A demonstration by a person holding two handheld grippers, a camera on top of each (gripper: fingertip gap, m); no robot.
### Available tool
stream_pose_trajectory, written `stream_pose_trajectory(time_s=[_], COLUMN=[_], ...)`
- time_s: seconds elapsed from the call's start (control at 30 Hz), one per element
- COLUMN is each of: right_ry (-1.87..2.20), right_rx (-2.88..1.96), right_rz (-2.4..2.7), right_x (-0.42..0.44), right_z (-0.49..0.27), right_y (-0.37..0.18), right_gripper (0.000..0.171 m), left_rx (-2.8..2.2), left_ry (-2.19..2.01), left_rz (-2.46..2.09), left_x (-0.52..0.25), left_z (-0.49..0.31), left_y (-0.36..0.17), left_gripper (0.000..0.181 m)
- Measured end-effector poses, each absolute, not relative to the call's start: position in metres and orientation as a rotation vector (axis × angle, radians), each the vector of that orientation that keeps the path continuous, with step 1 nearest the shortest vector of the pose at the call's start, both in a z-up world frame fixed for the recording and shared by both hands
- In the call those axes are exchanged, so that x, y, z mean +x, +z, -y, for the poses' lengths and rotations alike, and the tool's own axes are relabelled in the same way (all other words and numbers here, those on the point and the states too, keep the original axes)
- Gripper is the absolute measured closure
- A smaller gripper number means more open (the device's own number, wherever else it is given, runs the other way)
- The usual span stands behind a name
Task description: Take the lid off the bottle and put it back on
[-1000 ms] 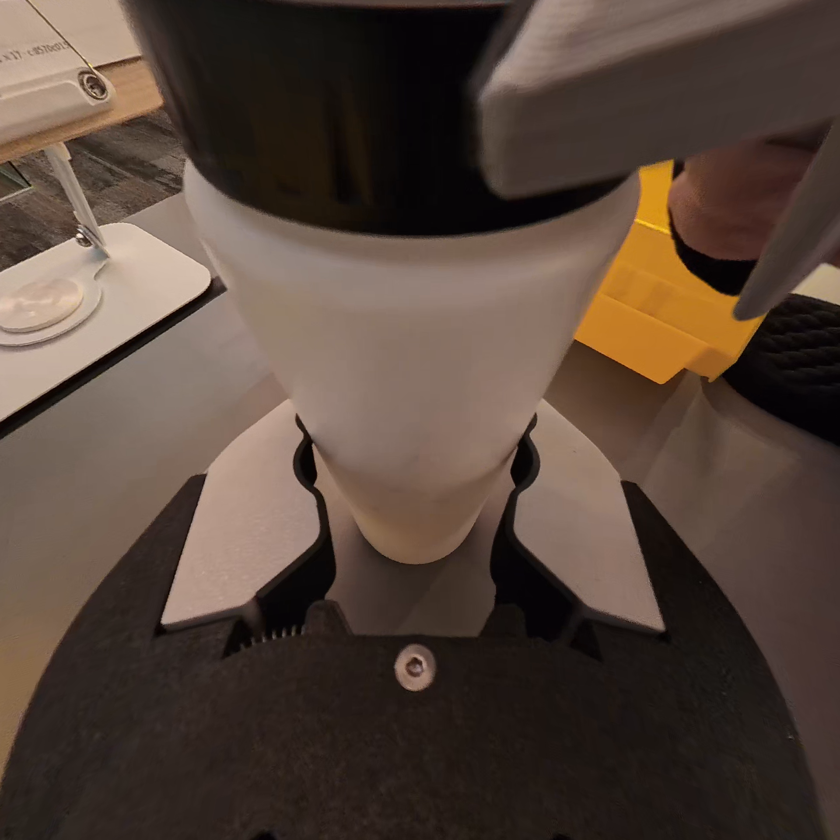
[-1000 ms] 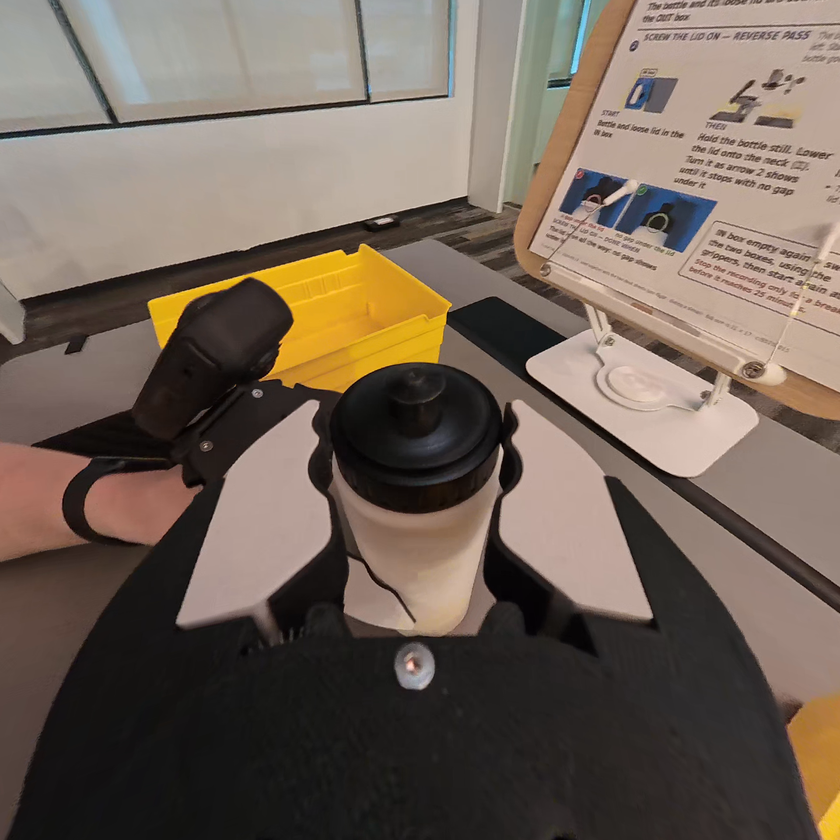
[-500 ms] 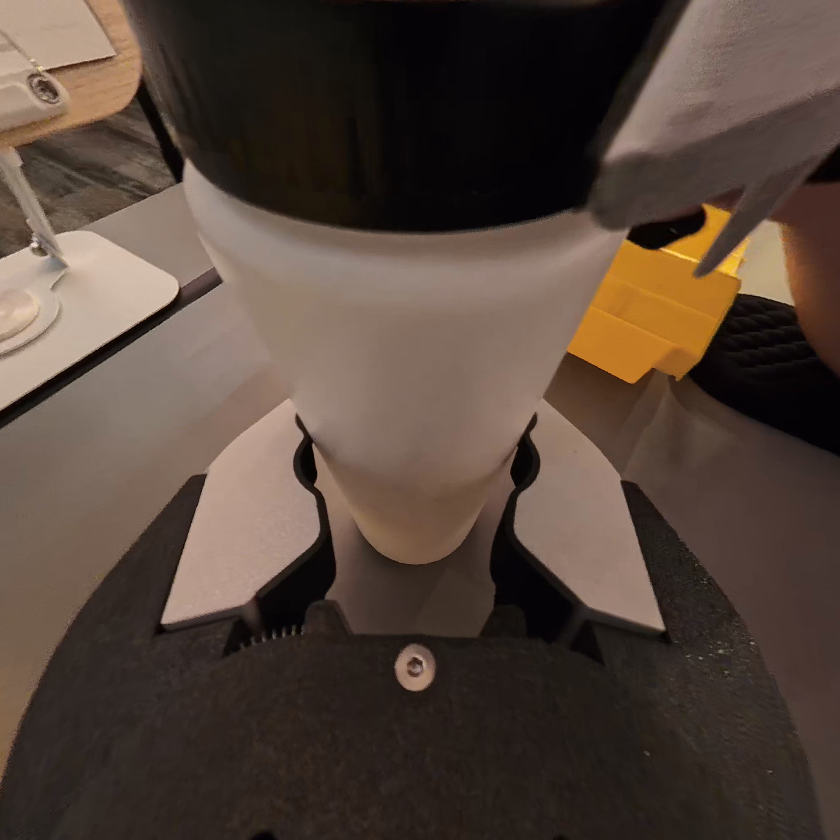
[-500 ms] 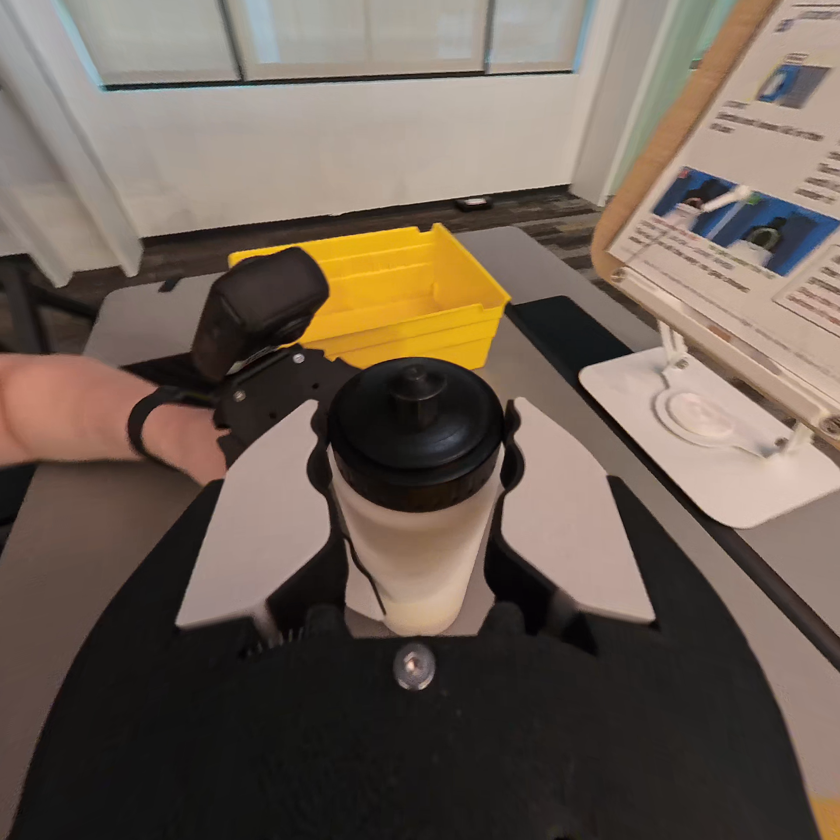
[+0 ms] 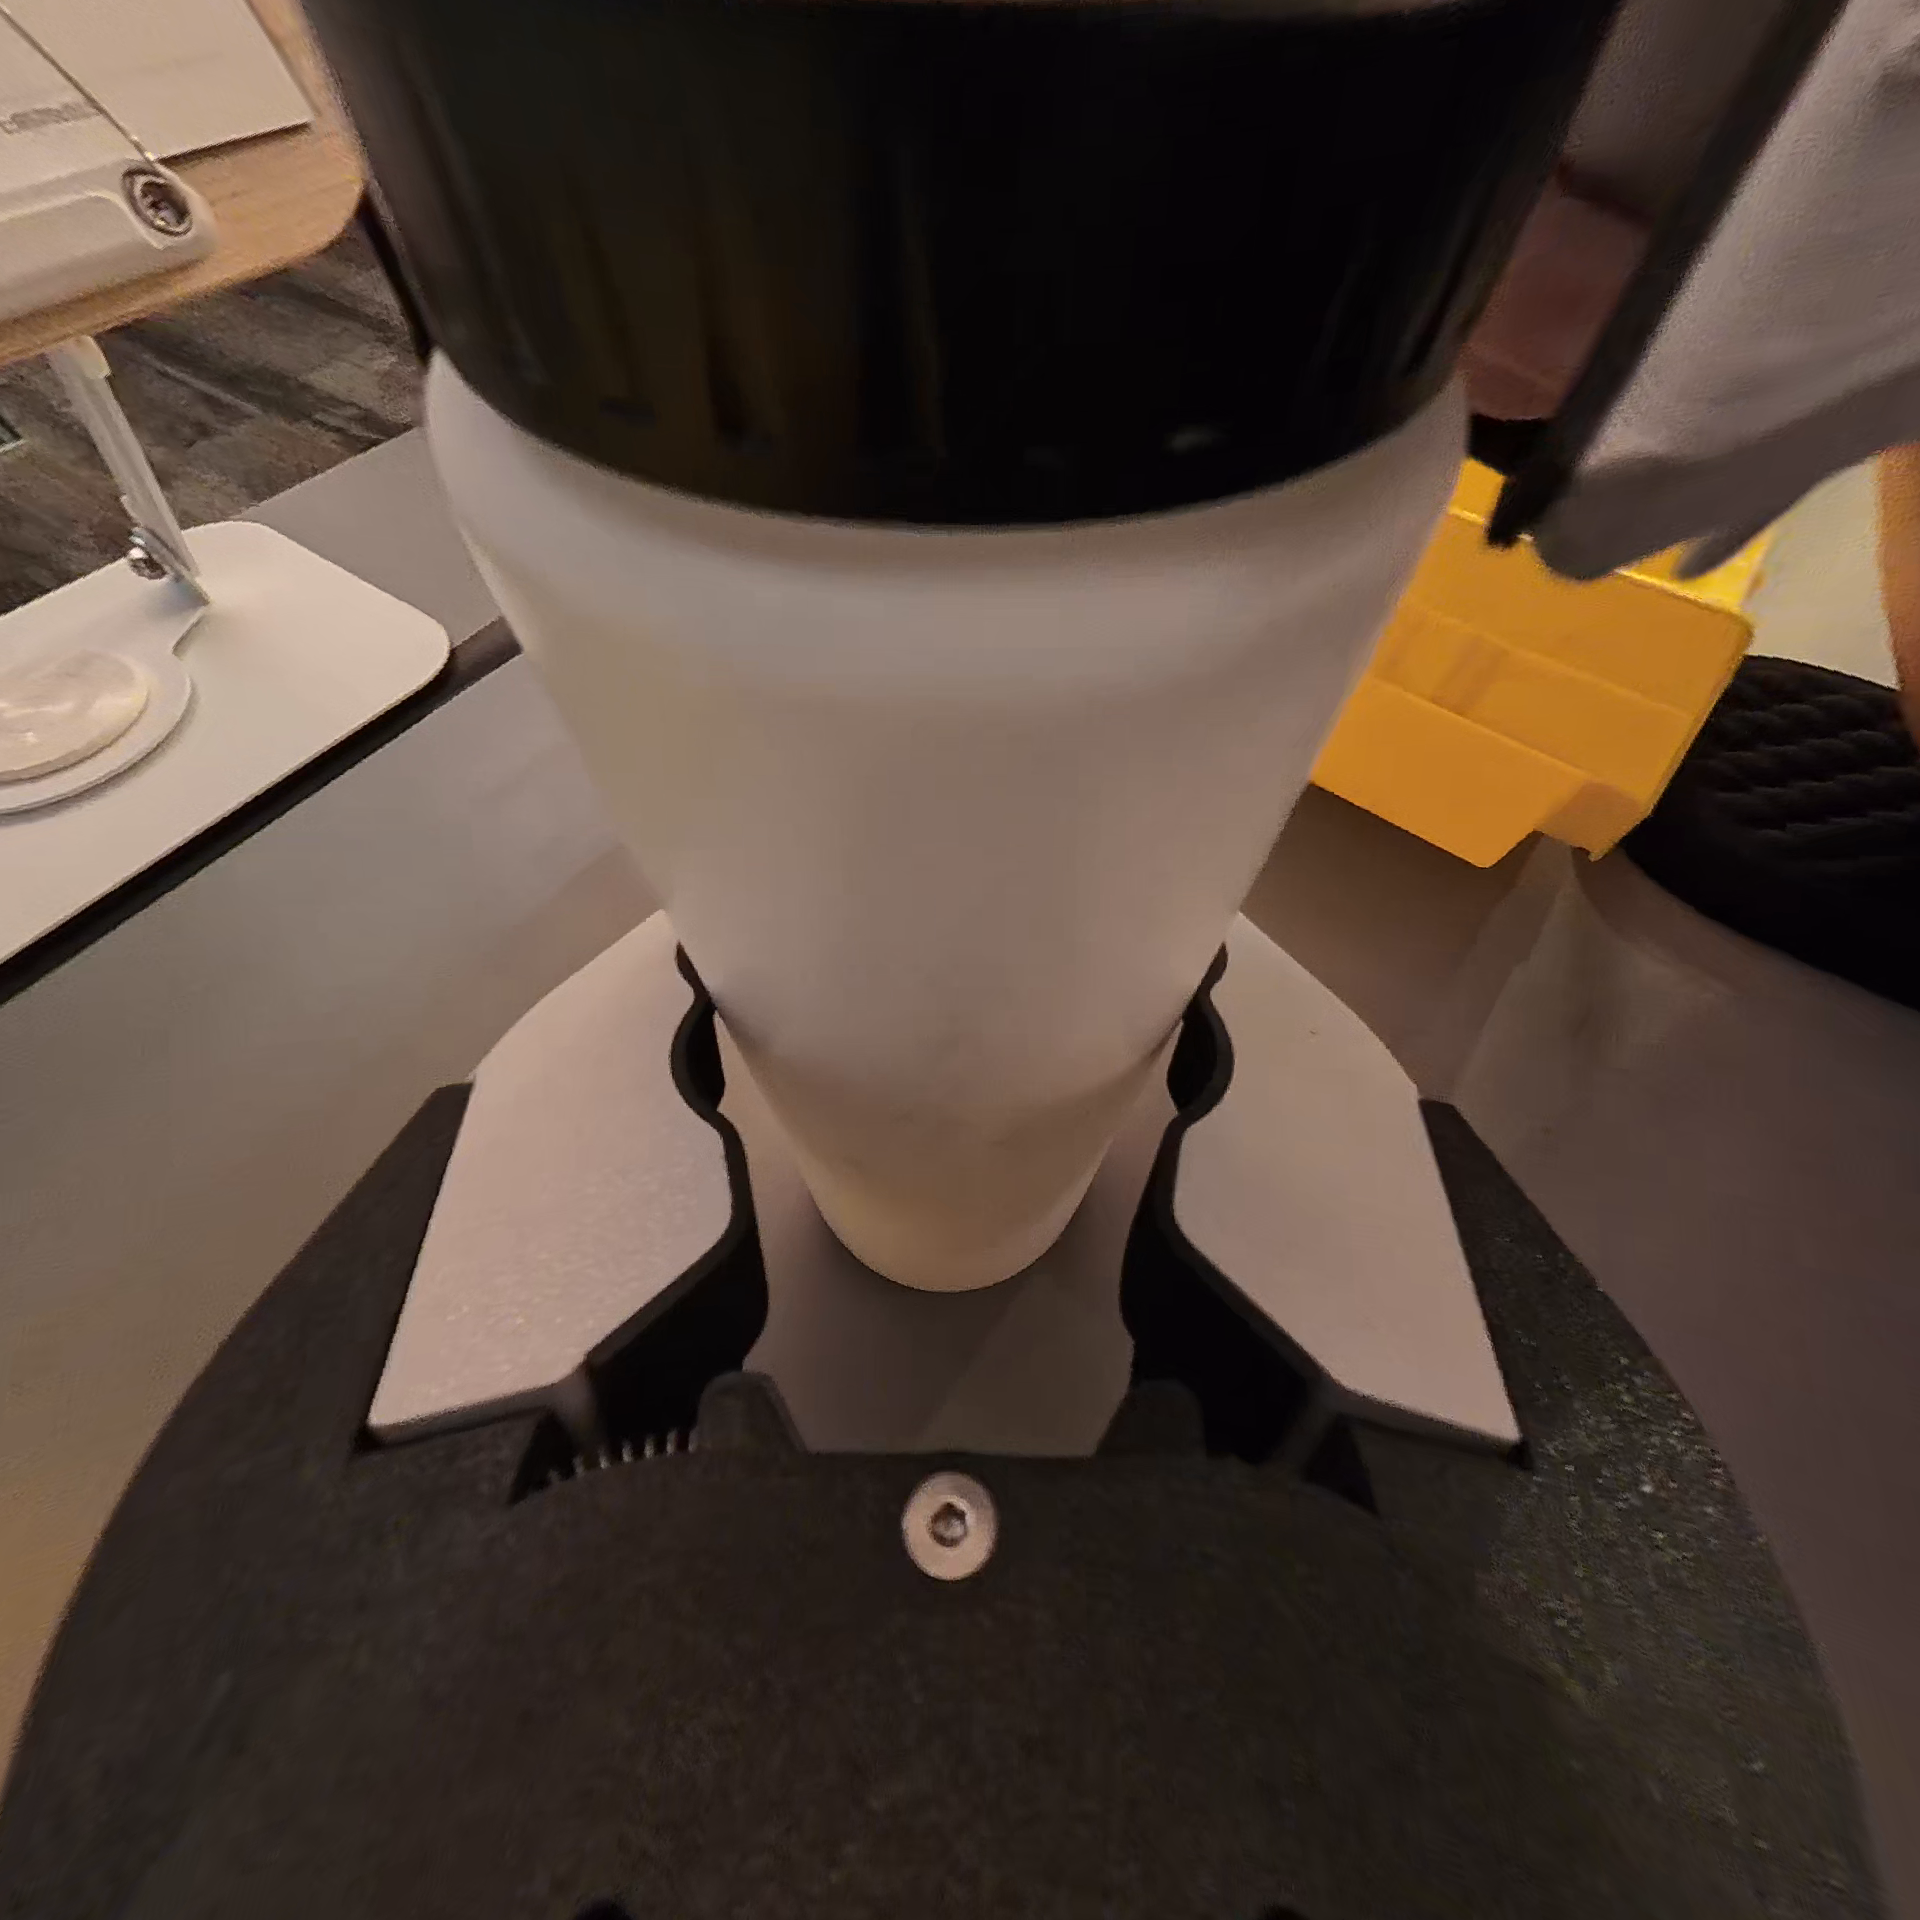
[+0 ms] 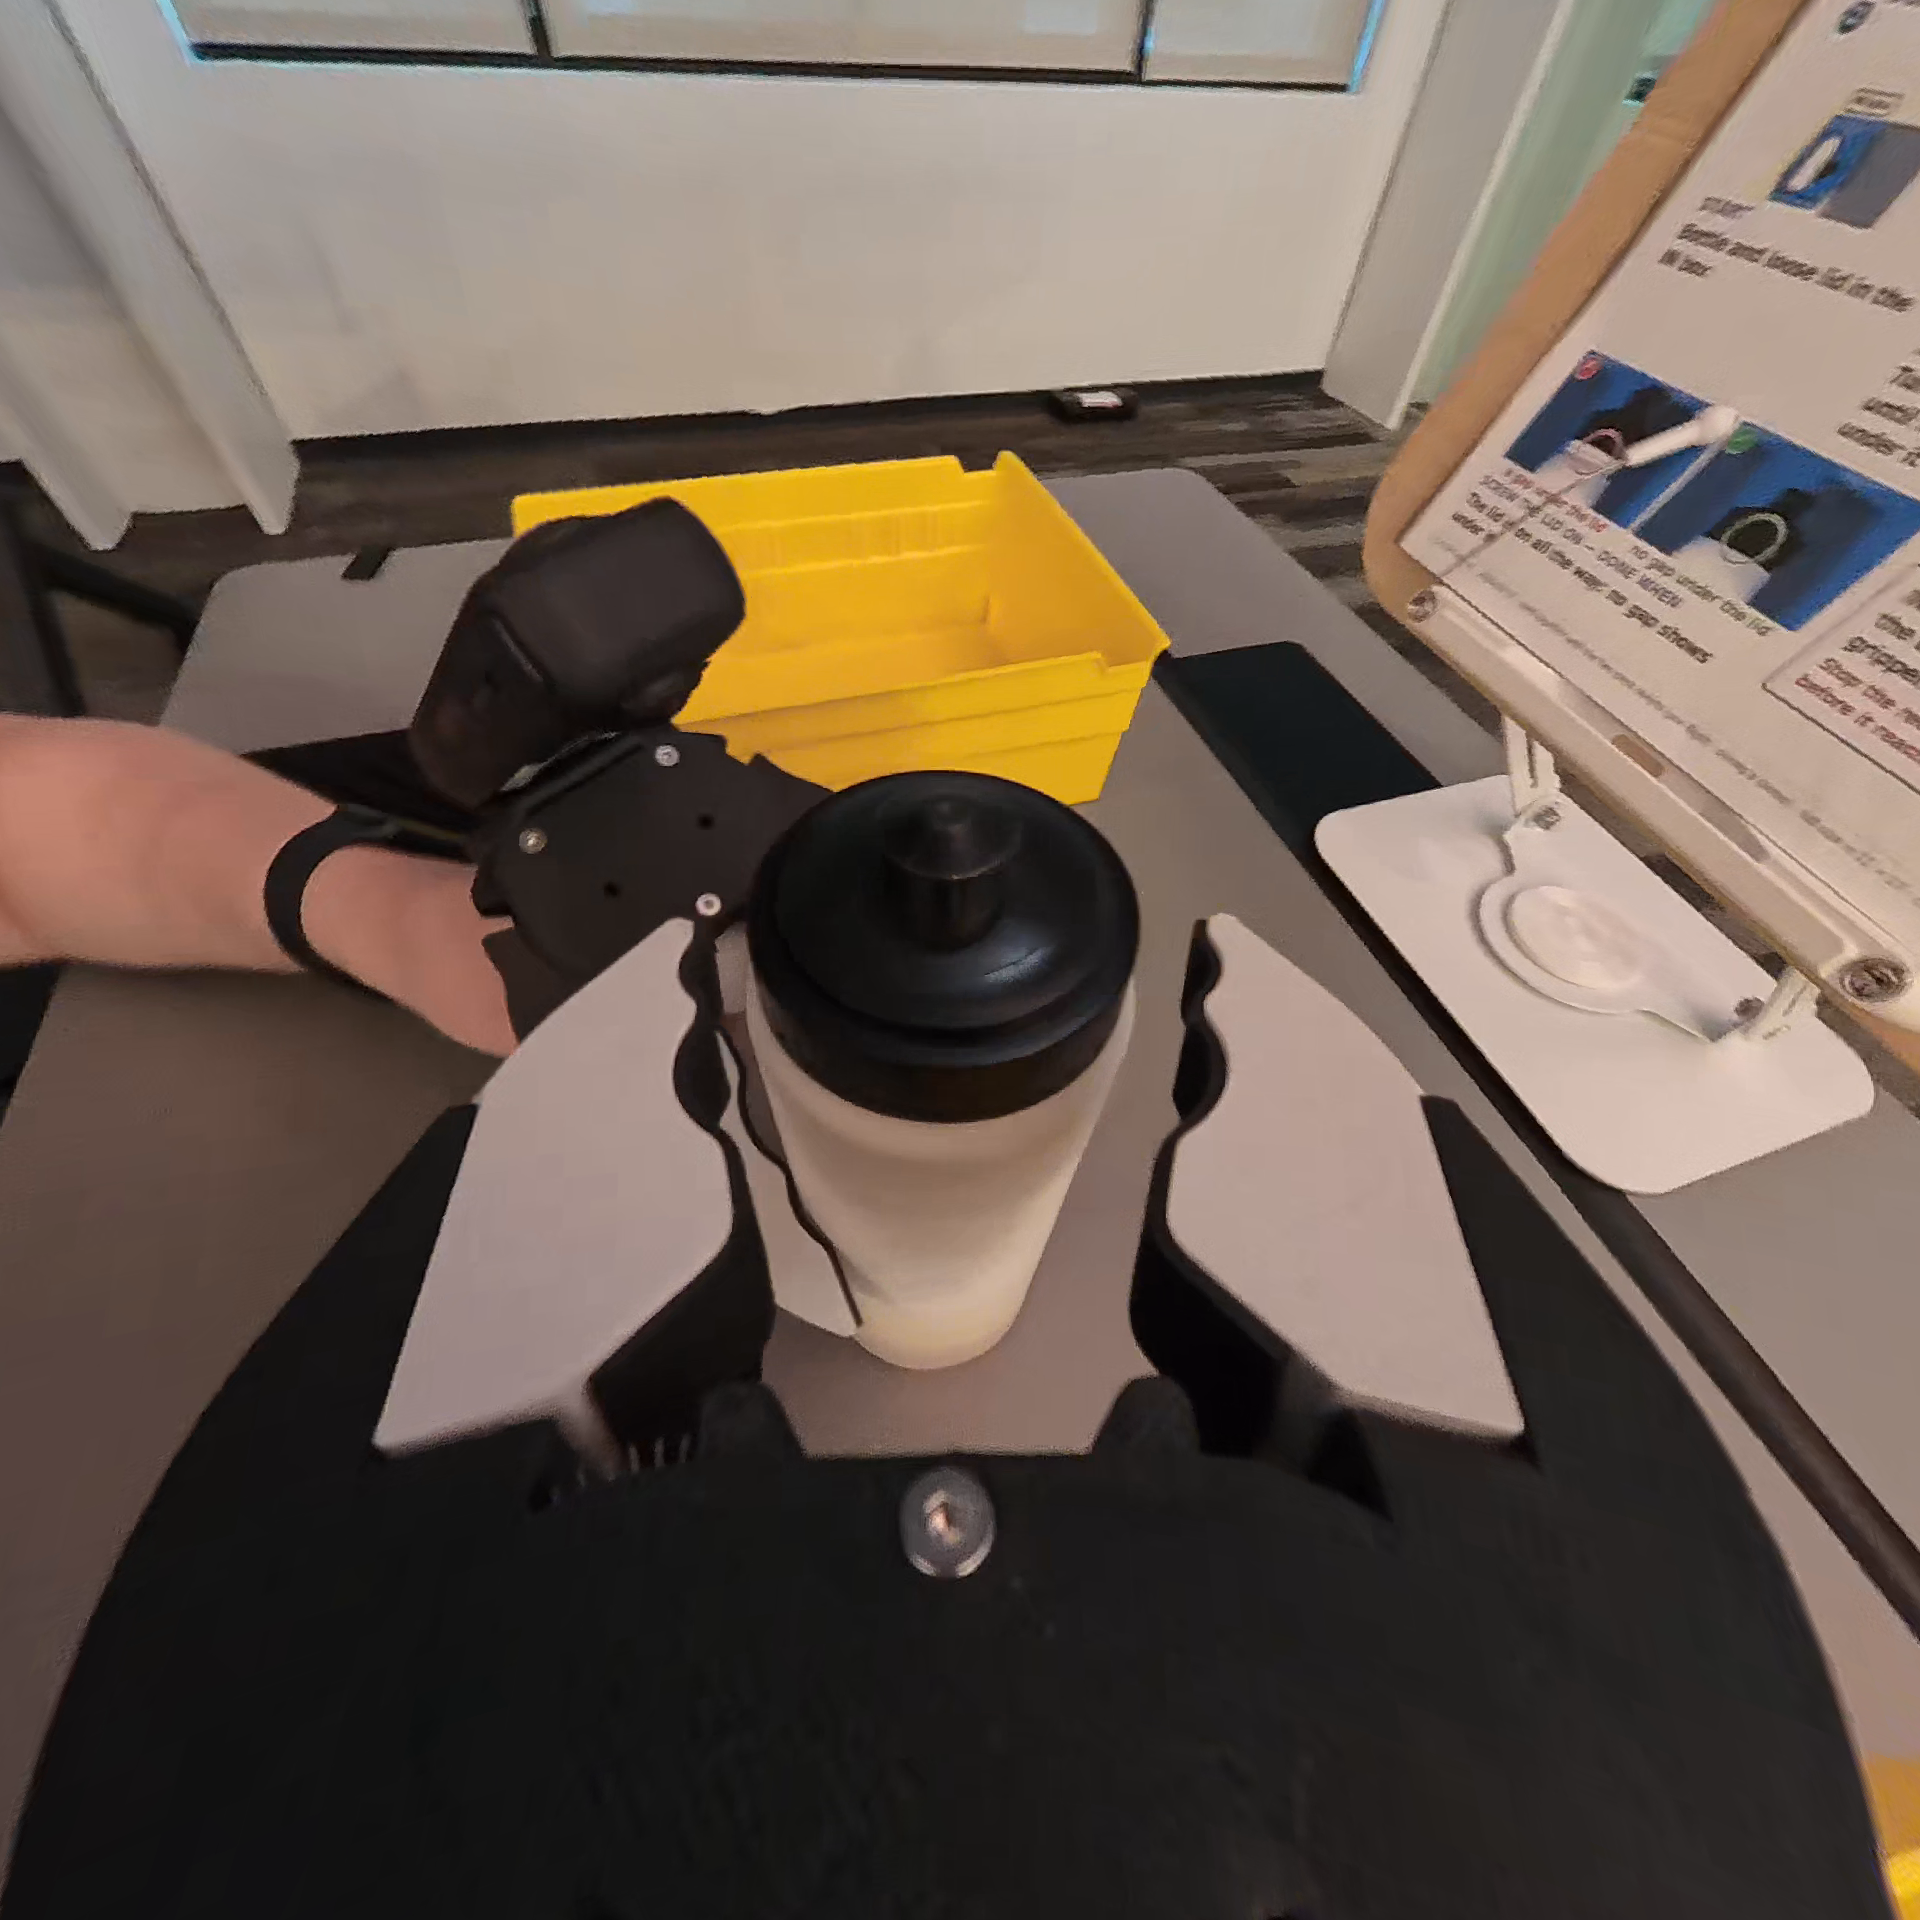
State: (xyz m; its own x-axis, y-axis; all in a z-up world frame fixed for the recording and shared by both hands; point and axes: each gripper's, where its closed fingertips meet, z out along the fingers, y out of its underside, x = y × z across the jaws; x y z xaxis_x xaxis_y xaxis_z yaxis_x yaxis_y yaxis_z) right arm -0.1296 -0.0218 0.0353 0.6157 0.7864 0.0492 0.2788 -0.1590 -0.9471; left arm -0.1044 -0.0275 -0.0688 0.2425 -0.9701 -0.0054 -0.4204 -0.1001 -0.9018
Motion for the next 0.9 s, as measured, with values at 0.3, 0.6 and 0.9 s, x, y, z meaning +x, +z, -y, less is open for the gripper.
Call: stream_pose_trajectory(time_s=[0.3,0.6,0.9], right_ry=[0.48,0.395,0.59], right_rx=[-1.703,-1.742,-1.661], right_rz=[0.743,0.723,0.881], right_x=[-0.136,-0.136,-0.135], right_z=[0.013,0.014,0.021], right_y=[0.036,0.036,0.037], right_gripper=[0.096,0.094,0.096], left_rx=[-1.715,-1.704,-1.659], left_ry=[-0.744,-0.773,-0.829], left_rz=[-1.234,-1.253,-1.316], left_x=[-0.109,-0.108,-0.103], left_z=[0.02,0.021,0.029], left_y=[-0.069,-0.069,-0.069], left_gripper=[0.095,0.095,0.095])
